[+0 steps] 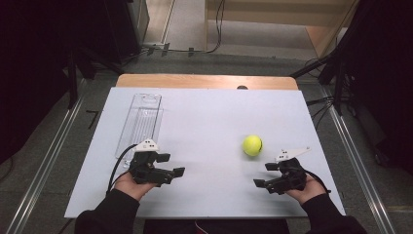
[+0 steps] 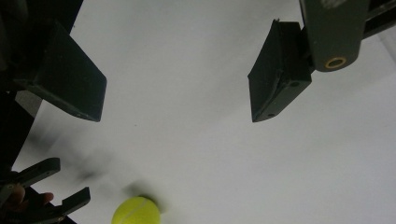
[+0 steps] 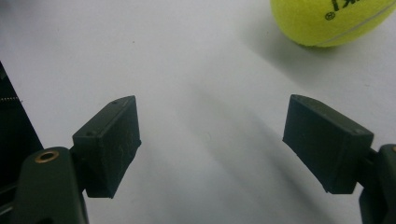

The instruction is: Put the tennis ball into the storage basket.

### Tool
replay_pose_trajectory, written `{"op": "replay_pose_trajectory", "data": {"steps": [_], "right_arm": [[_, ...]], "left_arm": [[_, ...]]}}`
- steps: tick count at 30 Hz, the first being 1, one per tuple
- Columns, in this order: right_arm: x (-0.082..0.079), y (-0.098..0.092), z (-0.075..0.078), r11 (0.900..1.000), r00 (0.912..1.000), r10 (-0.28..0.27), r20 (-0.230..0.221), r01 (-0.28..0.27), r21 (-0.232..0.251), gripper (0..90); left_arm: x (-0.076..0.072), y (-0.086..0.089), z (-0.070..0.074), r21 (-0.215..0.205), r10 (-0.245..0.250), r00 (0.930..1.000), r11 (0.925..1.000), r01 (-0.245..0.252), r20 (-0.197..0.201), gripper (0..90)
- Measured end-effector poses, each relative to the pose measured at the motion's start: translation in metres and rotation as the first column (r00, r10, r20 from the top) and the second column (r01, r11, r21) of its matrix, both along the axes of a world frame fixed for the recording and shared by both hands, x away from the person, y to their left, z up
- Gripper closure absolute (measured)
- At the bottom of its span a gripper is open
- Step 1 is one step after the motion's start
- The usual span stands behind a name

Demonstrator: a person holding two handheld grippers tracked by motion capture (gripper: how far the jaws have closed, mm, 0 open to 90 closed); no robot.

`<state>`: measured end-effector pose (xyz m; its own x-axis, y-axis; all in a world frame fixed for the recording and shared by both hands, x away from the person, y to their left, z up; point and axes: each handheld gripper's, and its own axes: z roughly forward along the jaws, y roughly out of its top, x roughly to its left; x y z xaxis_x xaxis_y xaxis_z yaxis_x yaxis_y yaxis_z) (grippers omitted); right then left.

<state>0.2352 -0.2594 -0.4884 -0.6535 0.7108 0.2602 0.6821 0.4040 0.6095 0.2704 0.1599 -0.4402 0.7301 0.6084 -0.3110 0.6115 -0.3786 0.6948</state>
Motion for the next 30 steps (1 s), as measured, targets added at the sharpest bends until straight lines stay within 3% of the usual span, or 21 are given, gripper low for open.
{"op": "replay_pose_trajectory", "data": {"steps": [10,30], "right_arm": [[0.0,0.0,0.0,1.0,1.0,0.002,0.003,-0.002,0.001,16.9],[0.0,-0.001,0.001,1.0,1.0,-0.001,0.005,0.001,0.004,16.8]], "left_arm": [[0.007,-0.014,0.004,0.018,-0.018,0.9996,0.9997,0.017,0.021,19.9],[0.021,-0.035,0.009,0.053,-0.081,0.9967,0.9953,0.081,-0.003,19.8]]}}
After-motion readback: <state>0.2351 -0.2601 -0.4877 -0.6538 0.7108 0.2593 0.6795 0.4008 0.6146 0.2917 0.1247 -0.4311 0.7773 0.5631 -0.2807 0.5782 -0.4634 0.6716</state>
